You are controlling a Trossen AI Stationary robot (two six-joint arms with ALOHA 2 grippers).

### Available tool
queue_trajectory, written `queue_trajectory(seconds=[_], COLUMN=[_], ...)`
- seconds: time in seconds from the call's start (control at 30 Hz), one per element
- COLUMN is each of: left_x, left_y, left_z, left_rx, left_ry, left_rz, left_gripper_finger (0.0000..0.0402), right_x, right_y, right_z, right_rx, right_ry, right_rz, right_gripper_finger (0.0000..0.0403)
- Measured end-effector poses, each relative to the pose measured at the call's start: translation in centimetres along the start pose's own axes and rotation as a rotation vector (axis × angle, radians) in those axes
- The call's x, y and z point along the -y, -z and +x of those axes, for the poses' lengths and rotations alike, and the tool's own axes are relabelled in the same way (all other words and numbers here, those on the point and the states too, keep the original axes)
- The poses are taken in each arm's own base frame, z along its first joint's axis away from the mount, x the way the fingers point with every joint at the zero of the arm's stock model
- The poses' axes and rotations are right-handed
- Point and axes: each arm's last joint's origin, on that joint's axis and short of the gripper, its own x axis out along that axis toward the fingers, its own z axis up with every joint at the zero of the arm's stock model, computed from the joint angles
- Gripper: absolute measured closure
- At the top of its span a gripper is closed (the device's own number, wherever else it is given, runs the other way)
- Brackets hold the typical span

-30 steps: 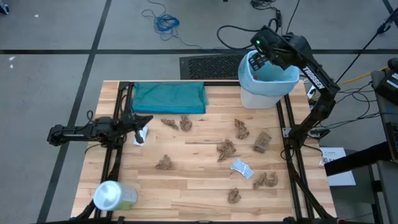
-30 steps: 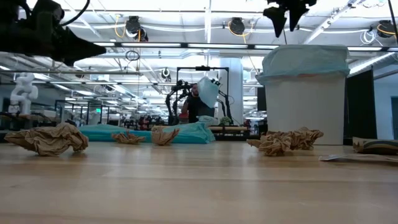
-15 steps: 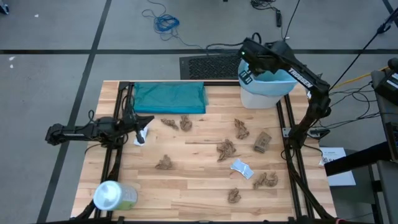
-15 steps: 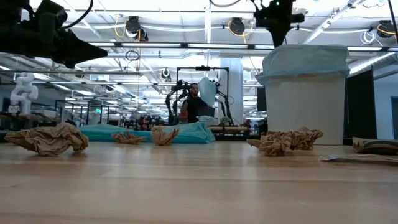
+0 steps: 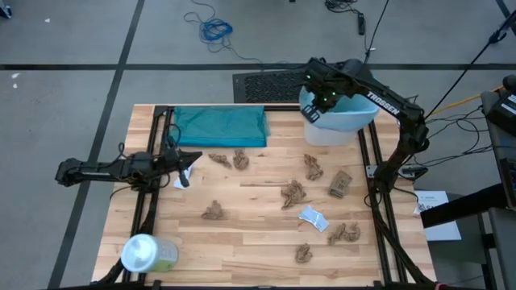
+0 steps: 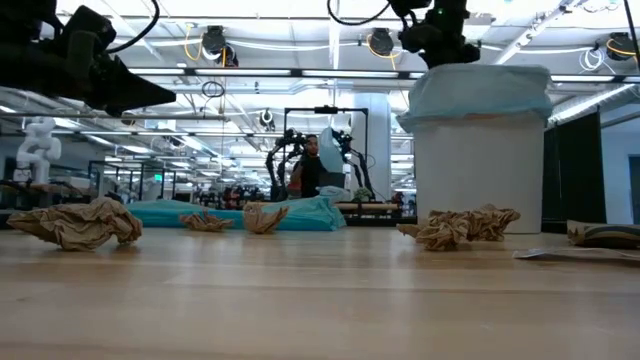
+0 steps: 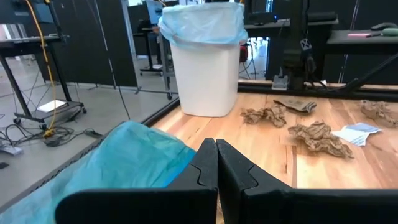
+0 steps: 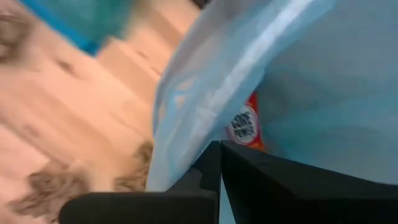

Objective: Place trash/remove bag and relplace
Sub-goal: Put the brown napkin into the trash bin

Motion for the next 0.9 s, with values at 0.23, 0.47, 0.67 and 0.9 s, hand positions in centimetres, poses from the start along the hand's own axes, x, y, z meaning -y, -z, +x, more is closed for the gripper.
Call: queue_trajectory(seconds=[0.23,0.47,0.67,0.9], left_x=[-0.1,0.3,0.6,0.9], left_y=[0.0,0.0,-1.1,-2.9], left_z=[0.1,0.6,1.5,3.7], left_rx=[0.000,-0.019,-0.089,-0.231], left_ry=[-0.019,0.040,0.039,0.014], left_rz=[-0.040,-0.041,-0.056,-0.023], left_gripper_finger=[0.0402,0.0402,0.0402,0.0402], right_x=[-2.5,-5.0,-6.7,-7.3], right_y=[-0.5,-0.4,-0.1,0.1], right_z=[-0.4,-0.8,-1.1,-1.3], right_rx=[0.086,0.141,0.177,0.190], right_ry=[-0.173,-0.228,-0.259,-0.264], right_rz=[-0.076,-0.145,-0.194,-0.236], right_gripper_finger=[0.0402,0.0403,0.0403,0.0403])
